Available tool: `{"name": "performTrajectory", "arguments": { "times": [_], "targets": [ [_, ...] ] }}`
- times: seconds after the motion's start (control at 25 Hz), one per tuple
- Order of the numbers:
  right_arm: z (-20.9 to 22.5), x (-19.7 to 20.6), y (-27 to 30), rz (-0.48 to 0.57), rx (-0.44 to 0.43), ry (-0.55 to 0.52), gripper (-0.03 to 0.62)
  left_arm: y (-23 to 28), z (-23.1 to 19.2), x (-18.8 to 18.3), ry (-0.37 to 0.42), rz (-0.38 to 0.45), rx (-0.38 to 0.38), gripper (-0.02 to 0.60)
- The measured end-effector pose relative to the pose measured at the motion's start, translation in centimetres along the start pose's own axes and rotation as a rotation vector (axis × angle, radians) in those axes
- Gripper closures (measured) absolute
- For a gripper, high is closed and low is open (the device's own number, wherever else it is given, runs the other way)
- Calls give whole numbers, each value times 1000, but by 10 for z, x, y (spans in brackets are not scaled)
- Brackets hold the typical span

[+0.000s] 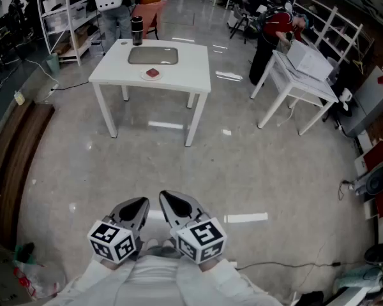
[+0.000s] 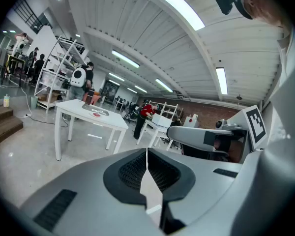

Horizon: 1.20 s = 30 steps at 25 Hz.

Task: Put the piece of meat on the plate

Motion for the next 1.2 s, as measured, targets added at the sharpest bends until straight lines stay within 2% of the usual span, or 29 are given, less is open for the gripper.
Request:
{"name": "performTrajectory", "arguments": {
  "times": [0.2,0.52,0.68,0.96,1.2],
  "targets": [
    [-8,2,5,-8,-7,-21,579,-4,-3,-3,-14,5,-5,565],
    [-4,10,5,-78,-4,-71,579,-2,-1,2,-26,3,-10,565],
    [5,12,4,-65,-11,-43,579,5,-3,1,-36,10,-21,565],
    [25,22,3,-70,-21,-24,579,18,3,24,-42,-13,-44,565],
    [47,27,14,-81,-22,-12,579,41,-9,21,-53,-18,-57,565]
  ]
}}
Point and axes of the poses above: the fingertips, and each gripper's own axes: y forward along the fingers, z to its right, x out of its underside, the point moved 5 cm from there along -y, backward along the fingers, and after that the axes turned 3 degrees about -y, right-handed, at the moved point
